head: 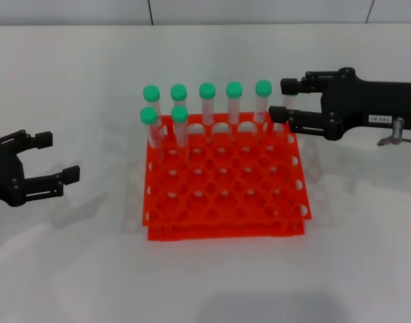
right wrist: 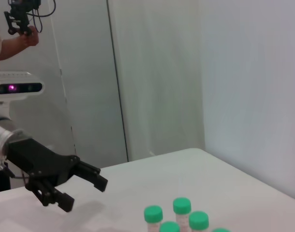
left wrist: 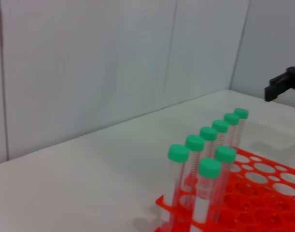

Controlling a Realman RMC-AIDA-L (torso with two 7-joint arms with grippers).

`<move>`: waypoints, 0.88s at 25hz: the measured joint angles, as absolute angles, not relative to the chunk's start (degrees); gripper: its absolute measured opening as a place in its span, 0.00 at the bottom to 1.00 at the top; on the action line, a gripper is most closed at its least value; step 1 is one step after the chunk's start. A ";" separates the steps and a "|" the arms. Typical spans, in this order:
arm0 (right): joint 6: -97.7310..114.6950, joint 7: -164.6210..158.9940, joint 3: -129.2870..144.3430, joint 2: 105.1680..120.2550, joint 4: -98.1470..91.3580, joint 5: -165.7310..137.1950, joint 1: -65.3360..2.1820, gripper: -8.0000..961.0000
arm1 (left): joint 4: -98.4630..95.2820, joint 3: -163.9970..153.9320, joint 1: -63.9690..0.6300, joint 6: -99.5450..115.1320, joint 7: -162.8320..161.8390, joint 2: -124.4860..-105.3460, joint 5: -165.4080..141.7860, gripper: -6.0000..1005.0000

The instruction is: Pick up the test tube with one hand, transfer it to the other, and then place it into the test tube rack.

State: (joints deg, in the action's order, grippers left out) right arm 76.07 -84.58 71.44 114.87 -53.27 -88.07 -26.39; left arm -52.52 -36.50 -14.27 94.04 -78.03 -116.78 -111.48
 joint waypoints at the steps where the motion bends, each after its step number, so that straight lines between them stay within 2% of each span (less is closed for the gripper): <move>1: 76.26 -84.06 71.12 114.88 -52.65 -88.07 -26.27 0.57 | -52.51 -36.50 -14.30 94.37 -77.92 -116.66 -111.45 0.89; 12: 76.75 -79.34 70.79 114.77 -46.81 -88.88 -26.47 0.57 | -52.47 -36.47 -14.33 97.62 -76.89 -116.05 -111.35 0.89; 22: 77.86 -79.16 70.75 113.88 -45.88 -91.80 -26.19 0.57 | -52.47 -36.47 -15.11 101.35 -76.82 -115.55 -111.37 0.89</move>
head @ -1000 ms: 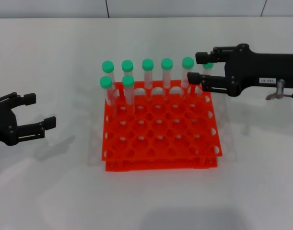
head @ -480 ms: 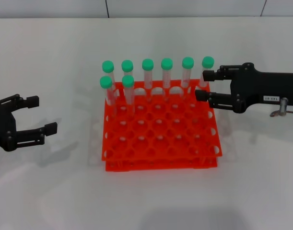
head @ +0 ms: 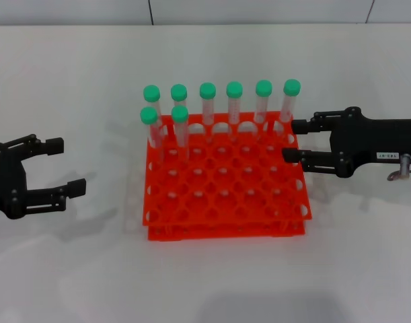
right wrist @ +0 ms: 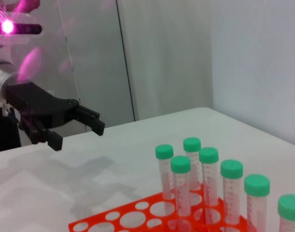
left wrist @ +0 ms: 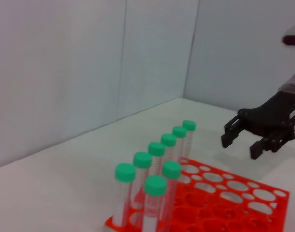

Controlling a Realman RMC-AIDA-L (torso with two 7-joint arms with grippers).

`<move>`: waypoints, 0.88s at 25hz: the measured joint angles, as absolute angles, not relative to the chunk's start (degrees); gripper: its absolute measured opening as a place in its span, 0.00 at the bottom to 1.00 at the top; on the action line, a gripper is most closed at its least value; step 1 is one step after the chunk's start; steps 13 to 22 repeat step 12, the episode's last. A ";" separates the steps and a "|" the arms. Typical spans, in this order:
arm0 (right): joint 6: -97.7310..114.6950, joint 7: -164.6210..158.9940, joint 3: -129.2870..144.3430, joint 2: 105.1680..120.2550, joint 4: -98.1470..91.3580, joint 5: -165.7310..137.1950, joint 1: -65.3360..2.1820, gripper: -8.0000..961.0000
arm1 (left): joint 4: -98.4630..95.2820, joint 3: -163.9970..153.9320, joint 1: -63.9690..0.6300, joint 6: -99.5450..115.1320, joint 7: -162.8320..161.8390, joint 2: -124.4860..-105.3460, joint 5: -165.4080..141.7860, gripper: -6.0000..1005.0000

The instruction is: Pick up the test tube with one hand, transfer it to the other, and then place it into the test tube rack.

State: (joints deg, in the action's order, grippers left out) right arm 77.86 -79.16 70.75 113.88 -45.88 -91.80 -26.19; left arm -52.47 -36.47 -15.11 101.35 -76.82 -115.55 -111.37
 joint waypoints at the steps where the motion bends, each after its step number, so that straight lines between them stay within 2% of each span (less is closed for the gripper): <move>1: 77.91 -79.14 70.75 113.81 -45.77 -91.89 -26.19 0.57 | -52.47 -36.47 -15.21 101.74 -76.82 -115.53 -111.39 0.89; 7: 78.80 -79.05 70.75 113.21 -45.13 -91.94 -26.19 0.57 | -52.37 -36.76 -15.55 102.27 -77.12 -115.53 -111.87 0.89; 22: 78.95 -79.03 70.77 113.14 -45.10 -91.94 -26.19 0.57 | -52.29 -36.82 -15.56 102.32 -77.14 -115.55 -111.92 0.89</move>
